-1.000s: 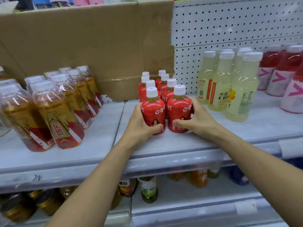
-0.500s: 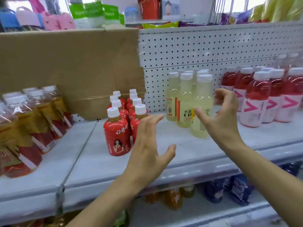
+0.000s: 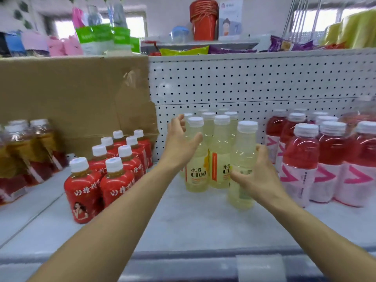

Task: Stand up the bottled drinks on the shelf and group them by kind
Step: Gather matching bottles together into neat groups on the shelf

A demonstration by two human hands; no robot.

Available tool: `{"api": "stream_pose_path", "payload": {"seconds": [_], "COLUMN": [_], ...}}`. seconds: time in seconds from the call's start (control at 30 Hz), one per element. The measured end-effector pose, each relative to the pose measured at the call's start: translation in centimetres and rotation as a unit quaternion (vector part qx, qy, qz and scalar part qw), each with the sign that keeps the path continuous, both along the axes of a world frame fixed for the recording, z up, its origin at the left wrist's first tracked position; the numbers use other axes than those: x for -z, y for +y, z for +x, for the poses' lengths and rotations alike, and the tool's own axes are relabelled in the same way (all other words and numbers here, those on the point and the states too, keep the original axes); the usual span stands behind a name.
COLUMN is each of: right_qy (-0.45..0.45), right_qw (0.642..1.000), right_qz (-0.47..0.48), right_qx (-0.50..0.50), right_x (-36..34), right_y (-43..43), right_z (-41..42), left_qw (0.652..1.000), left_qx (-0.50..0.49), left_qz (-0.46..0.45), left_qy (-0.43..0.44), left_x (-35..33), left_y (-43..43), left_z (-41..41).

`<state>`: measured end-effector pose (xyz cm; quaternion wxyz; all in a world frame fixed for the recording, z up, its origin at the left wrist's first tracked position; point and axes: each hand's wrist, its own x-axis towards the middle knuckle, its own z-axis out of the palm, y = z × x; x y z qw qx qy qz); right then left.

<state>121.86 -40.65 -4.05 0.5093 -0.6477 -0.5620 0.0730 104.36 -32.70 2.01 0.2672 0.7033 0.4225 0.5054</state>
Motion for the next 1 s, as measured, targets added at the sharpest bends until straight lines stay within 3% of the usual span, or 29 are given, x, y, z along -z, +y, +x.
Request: {"api": "stream_pose_path", "payload": {"seconds": [0.1,0.2,0.33,0.47,0.6,0.67,0.77,1.0], "right_qy": [0.008,0.005,-0.125,-0.225,-0.333,-0.342,-0.328,-0.305], "right_qw": [0.999,0.991,0.971,0.971,0.932,0.918,0.912,0.916], "right_qz": [0.039,0.137,0.201,0.06,-0.111,-0.171,-0.207,-0.238], "right_qx": [-0.014,0.004,0.008,-0.051,-0.092,-0.108,-0.136,-0.103], "right_x": [-0.7,-3.5,-8.9,-13.1,-15.2,-15.5,-16.0,-17.1], "right_y": [-0.1,-0.7,-0.2,1.8,4.6,5.9,7.2,7.5], "right_z": [0.3,0.4,1.0,1.6,0.9,0.6,0.5,1.2], "left_qw": [0.999,0.998,0.998,0.996,0.991,0.983,0.962,0.946], "left_qx": [0.008,0.023,0.044,0.021,-0.013,-0.018,-0.005,0.028], "left_qz": [-0.028,-0.037,-0.03,-0.004,0.019,0.01,-0.027,0.003], "left_qy": [0.014,0.036,0.032,0.081,0.135,0.183,0.273,0.322], "left_x": [-1.0,-1.3,-1.1,-1.5,-2.9,-3.7,-5.5,-10.0], "left_y": [0.9,1.1,0.3,-1.0,-1.7,-1.8,-1.4,4.0], "left_z": [1.5,1.9,-0.4,-3.2,-4.9,-5.4,-5.7,-3.6]}}
